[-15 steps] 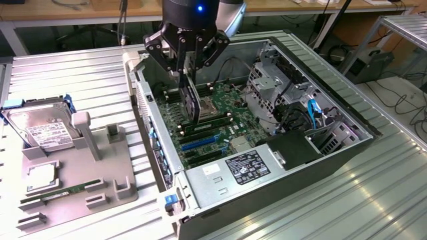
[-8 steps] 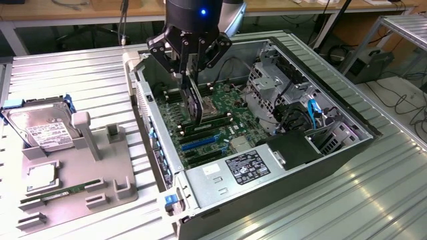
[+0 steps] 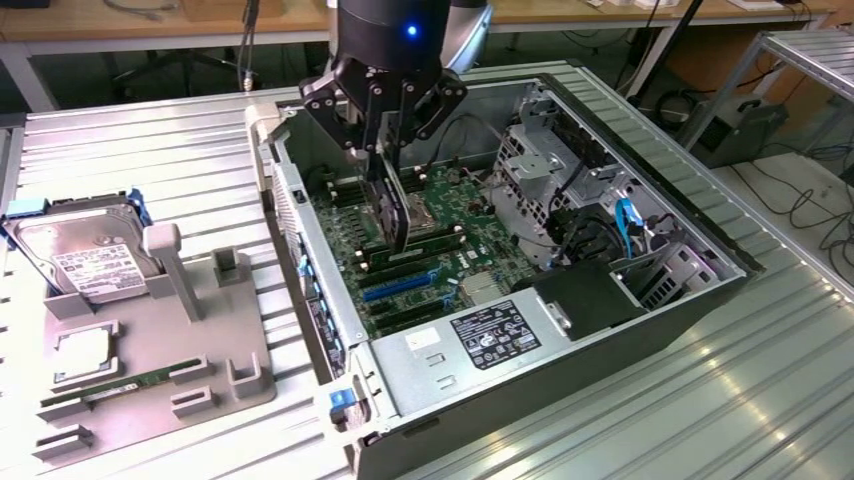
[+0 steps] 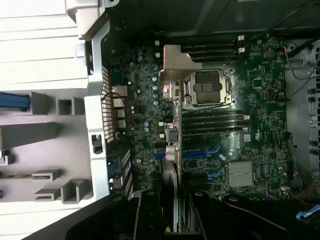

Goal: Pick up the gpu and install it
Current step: 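Pick up the gpu and move the gpu toward the slot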

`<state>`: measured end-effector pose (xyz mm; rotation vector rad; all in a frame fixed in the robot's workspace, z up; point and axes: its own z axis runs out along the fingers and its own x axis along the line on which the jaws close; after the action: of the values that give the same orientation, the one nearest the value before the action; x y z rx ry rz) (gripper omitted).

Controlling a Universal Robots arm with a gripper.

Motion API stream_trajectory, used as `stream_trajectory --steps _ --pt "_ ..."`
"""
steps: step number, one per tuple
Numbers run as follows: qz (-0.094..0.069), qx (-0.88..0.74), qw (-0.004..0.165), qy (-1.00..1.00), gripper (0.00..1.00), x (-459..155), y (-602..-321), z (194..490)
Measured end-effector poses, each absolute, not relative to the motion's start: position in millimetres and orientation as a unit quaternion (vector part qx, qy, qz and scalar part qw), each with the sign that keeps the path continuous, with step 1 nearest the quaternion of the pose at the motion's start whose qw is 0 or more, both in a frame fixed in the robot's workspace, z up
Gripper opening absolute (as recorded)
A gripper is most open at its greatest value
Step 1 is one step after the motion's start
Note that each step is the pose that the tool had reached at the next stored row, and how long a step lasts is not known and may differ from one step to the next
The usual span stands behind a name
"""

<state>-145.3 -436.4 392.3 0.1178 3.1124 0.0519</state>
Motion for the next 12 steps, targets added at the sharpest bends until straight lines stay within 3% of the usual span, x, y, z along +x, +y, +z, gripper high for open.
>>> stream_trajectory --steps 12 --pt "0.017 0.038 0.013 0.999 0.26 -141.4 -436.4 388.2"
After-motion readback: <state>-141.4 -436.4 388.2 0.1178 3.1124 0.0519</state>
